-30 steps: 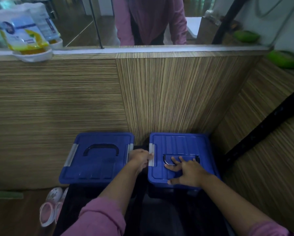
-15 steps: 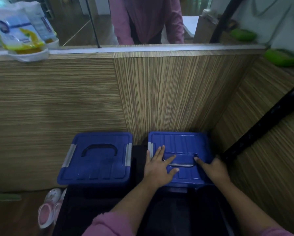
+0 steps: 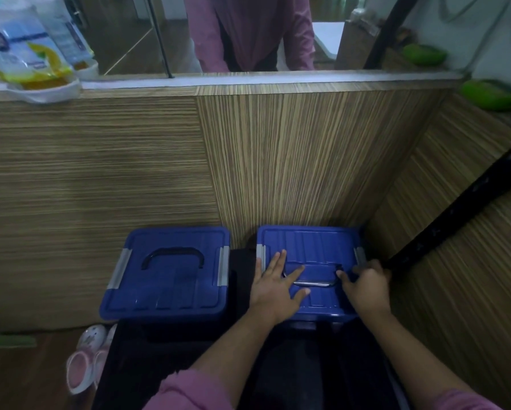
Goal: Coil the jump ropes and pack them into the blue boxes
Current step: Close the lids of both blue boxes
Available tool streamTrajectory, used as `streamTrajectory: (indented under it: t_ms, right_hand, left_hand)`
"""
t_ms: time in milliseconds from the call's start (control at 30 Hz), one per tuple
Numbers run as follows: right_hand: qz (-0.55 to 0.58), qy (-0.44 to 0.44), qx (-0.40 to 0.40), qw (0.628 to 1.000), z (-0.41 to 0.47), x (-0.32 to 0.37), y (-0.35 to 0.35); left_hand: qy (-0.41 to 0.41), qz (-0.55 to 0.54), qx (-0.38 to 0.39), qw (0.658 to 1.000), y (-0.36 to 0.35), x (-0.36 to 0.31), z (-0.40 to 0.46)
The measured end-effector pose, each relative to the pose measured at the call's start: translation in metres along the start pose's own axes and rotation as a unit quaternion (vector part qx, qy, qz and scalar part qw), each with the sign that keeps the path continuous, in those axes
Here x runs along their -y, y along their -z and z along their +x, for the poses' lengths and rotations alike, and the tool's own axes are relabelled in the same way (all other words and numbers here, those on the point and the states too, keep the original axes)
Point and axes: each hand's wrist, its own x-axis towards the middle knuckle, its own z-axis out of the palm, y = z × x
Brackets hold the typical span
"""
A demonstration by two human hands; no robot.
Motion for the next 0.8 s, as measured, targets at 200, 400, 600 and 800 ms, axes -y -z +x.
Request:
streamTrajectory:
  t_ms: [200,400,600,800]
  right_hand:
    - [-0.024,0.045,-0.008,0.999,-0.007,0.011,-0.013]
    - [-0.048,0.074,-0.045,0.995,-0.022,0.023,-0.026]
    - [-0.068,0.088,-0.033,0.993,-0.008,0.038,-0.032]
    - [-0.085,0.082,-0.007,0.993,0.001,0.050,-0.033]
  left_hand:
    - [0.008,-0.040,-0.178,0.983,0.003,0.033,-0.019]
    - [0.256,-0.048,-0.160,0.952,-0.005,0.118,-0.062]
    - [0.261,-0.029,-0.142,0.954,-0.006,0.113,-0.042]
    - [0.263,-0.041,-0.138,0.954,-0.002,0.111,-0.034]
